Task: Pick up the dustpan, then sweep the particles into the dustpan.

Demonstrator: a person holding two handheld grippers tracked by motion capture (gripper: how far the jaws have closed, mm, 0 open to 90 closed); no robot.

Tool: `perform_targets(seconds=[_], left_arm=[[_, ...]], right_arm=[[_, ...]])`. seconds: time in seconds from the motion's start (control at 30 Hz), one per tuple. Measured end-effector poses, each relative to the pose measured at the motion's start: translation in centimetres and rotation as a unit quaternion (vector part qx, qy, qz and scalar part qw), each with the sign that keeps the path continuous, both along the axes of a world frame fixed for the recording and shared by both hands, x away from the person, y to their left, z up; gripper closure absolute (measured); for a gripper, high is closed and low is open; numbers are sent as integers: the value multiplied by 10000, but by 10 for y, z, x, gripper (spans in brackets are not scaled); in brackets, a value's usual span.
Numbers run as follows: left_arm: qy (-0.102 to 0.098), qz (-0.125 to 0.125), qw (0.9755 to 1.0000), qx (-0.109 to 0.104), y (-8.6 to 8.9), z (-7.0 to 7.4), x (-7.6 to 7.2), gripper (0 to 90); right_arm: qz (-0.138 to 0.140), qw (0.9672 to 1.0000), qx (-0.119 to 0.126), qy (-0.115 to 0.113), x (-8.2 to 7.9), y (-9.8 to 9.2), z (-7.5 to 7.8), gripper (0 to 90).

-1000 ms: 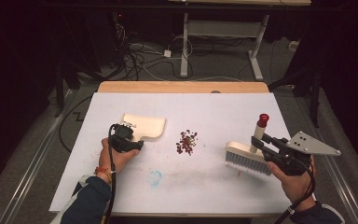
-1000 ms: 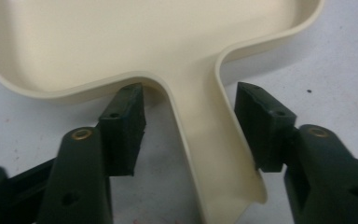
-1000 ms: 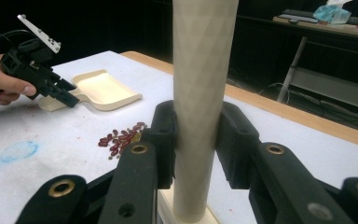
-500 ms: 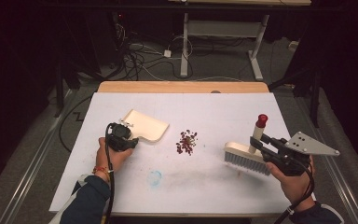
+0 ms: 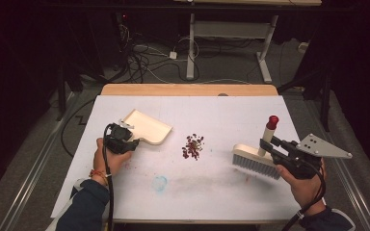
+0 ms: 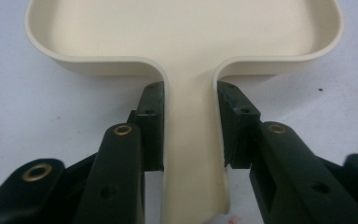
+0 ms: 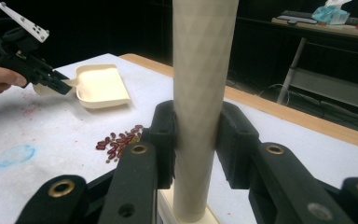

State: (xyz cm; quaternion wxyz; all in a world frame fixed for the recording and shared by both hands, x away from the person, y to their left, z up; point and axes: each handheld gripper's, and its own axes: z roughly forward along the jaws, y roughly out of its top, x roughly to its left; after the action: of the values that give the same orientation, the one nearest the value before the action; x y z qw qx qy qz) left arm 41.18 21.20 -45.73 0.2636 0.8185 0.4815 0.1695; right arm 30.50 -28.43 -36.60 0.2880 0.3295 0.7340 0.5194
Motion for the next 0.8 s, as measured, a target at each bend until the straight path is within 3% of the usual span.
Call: perform_targets(seconds=[0.37, 0.63, 0.8], left_arm=[[-259, -46, 9995, -168, 23, 21, -22, 646], [-356, -80, 9991, -210, 33, 32, -42, 646], [-316, -215, 9992, -116, 32, 32, -54, 646]], right_arm=[[-63, 10000, 25, 37, 6, -4, -4, 704], [-28, 9999, 80, 67, 11, -1, -4, 704], [-43, 9999, 107, 68, 12, 0, -3, 705]])
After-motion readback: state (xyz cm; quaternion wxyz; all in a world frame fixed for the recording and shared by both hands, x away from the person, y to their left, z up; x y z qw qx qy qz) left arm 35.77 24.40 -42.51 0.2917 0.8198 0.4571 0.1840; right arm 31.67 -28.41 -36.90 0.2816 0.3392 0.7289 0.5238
